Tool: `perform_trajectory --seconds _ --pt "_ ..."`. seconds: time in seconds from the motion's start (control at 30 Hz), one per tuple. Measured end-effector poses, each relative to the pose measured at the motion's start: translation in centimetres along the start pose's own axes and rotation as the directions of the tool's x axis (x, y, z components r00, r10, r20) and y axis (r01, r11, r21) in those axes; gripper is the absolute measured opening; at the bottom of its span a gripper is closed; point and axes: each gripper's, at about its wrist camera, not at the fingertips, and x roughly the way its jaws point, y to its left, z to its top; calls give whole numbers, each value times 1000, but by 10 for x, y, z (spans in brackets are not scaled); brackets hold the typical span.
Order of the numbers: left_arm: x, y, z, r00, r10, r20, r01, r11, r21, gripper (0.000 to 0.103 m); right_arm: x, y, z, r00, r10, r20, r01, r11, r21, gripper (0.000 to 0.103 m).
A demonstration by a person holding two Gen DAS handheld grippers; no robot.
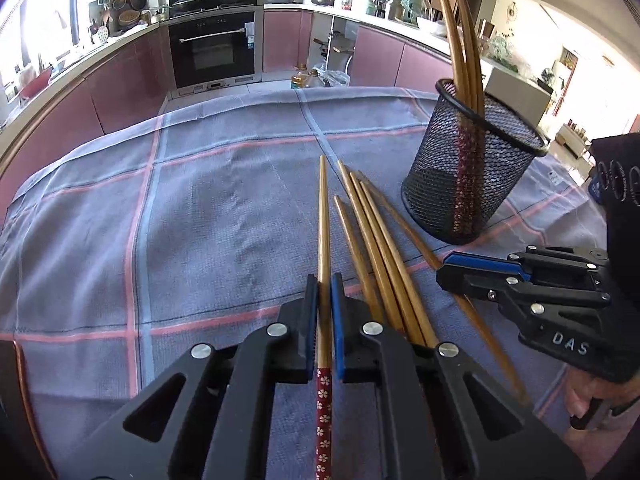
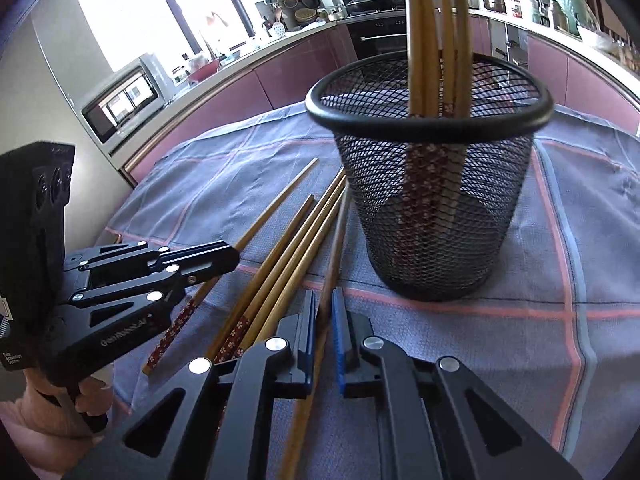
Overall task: Organize utensils
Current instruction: 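Close the right tool on a chopstick while the left tool grasps another, then lift the right tool's chopstick over the mesh cup while the left tool carries its own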
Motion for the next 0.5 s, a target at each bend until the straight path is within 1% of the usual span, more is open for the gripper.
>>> perform_trajectory --seconds 0.1,0.23,0.33,0.43,0.5 --pt "-7 -2 -5 1000 -19 -3 19 1000 6 7 -7 2 -1 999 34 12 -34 999 -14 6" --pt "-10 -5 -16 998 -57 -31 57 998 13 7 -6 9 -2 998 55 -10 -55 997 -55 6" --pt "-7 -7 -21 997 -60 -49 61 998 24 7 -1 10 -3 998 52 -40 -54 996 -76 6" --pt "-5 -6 -21 996 -69 -59 71 997 26 8 2 17 0 998 41 -51 -45 995 -87 8" --pt "-2 -6 -19 995 -76 -68 78 996 31 12 5 19 0 998 26 -55 -31 995 -93 10"
